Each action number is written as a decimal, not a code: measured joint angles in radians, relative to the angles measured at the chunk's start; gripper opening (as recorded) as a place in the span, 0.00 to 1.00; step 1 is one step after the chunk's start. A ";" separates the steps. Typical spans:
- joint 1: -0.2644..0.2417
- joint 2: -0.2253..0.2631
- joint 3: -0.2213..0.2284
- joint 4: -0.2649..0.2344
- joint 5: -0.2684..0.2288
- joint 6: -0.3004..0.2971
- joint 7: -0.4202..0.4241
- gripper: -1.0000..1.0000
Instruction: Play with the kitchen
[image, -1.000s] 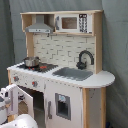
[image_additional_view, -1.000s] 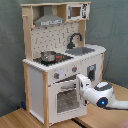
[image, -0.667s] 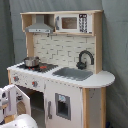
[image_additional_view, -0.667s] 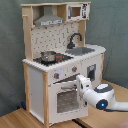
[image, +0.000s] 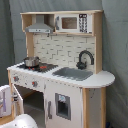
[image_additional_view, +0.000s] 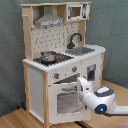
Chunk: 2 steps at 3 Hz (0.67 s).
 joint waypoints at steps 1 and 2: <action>0.000 0.001 0.000 0.037 0.010 -0.053 -0.025 0.00; 0.000 0.001 -0.002 0.039 0.010 -0.053 -0.028 1.00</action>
